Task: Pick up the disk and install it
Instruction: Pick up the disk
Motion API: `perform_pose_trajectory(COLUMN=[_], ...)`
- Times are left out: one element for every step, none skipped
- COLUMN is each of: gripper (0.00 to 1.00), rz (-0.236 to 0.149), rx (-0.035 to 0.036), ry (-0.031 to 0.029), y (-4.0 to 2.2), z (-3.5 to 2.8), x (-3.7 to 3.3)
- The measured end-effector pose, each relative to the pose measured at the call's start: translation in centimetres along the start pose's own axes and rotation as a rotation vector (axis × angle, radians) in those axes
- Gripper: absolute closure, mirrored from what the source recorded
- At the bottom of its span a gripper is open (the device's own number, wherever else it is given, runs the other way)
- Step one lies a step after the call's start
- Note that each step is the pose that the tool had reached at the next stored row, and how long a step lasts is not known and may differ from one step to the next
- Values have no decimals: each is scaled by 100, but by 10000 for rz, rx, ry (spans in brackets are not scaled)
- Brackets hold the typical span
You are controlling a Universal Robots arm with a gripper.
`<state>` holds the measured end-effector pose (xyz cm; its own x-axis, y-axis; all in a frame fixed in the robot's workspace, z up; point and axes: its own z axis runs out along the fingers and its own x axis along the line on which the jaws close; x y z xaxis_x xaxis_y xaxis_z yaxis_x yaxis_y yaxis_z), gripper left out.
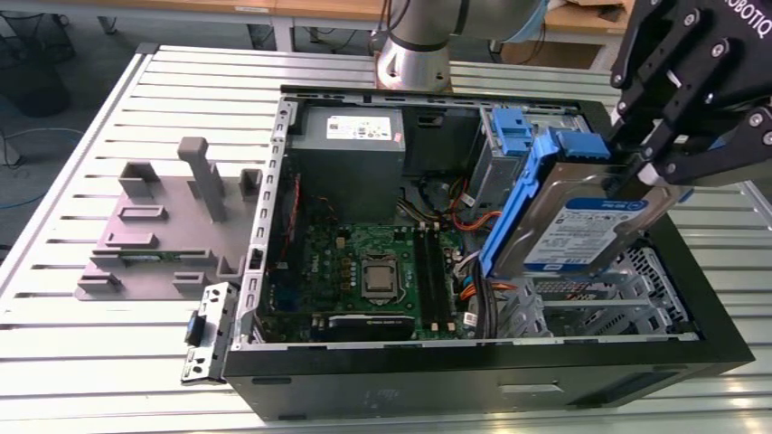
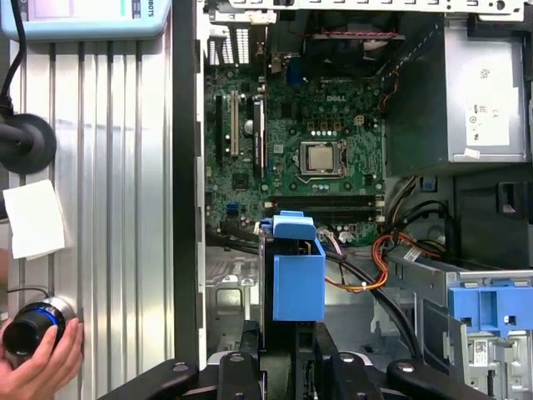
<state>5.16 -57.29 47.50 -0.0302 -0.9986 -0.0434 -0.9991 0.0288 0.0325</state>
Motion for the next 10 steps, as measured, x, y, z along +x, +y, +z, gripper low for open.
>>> perform_pose_trajectory(gripper=[65, 65, 65, 65, 65, 65, 65, 65, 65, 65], rz=[3, 6, 9, 12, 15, 18, 21, 26, 31, 32], rx=[0, 0, -1, -2, -2, -3, -3, -3, -3, -3], ry=[0, -1, -1, -1, -1, -2, -2, -2, -1, -2], y=[-15, -32, -49, -65, -81, -97, -111, -124, -134, -138], z=[0, 0, 0, -1, -1, -1, -2, -2, -3, -3], x=[6, 12, 18, 24, 30, 36, 42, 47, 49, 49])
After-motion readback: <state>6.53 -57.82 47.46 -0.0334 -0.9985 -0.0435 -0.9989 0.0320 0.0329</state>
